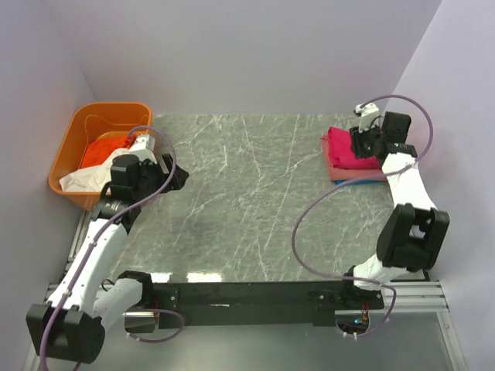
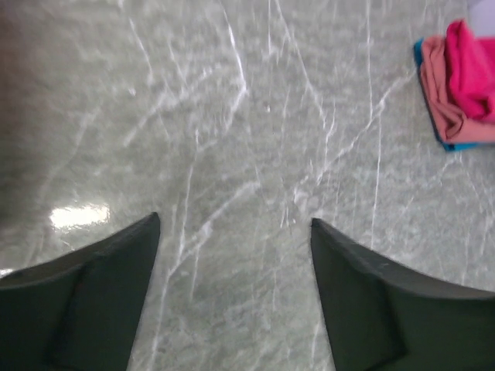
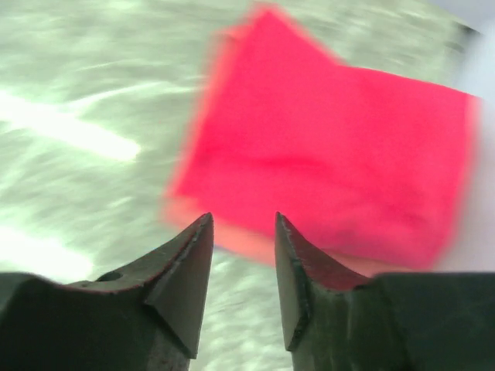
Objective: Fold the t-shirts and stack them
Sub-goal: Reset both grippers
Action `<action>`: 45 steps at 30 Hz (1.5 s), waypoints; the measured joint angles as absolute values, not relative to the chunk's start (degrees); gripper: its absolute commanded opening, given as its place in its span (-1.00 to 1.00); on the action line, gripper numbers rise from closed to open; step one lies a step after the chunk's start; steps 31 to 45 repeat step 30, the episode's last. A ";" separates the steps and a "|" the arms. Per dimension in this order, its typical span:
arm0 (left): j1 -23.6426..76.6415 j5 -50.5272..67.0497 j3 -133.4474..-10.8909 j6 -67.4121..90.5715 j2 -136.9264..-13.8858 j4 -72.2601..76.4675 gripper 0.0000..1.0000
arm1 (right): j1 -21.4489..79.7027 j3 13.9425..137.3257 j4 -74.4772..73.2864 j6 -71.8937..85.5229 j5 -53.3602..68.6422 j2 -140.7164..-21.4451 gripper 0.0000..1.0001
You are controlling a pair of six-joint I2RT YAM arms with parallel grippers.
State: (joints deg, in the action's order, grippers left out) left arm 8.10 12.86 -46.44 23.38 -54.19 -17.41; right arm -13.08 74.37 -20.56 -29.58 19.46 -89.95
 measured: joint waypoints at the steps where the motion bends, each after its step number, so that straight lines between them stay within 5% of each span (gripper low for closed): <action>1: 8.05 12.05 -46.50 23.11 -52.97 -17.41 0.79 | -12.43 72.53 -21.45 -29.63 21.69 -87.61 0.14; 7: 7.62 6.13 -46.63 20.95 -44.77 -17.52 0.99 | -11.84 61.36 -20.16 -26.17 25.71 -69.12 0.99; 15: 7.31 -0.49 -46.06 18.11 -37.67 -19.62 0.99 | -12.27 52.03 -14.90 -11.00 19.22 -49.19 1.00; 24: 7.31 -1.96 -40.07 18.28 -29.80 -21.15 0.99 | -12.25 47.92 -17.65 1.54 10.24 -48.75 1.00; 45: 7.31 -1.54 -39.55 18.28 -29.89 -21.26 0.99 | -12.25 45.21 -17.63 1.45 8.10 -45.58 1.00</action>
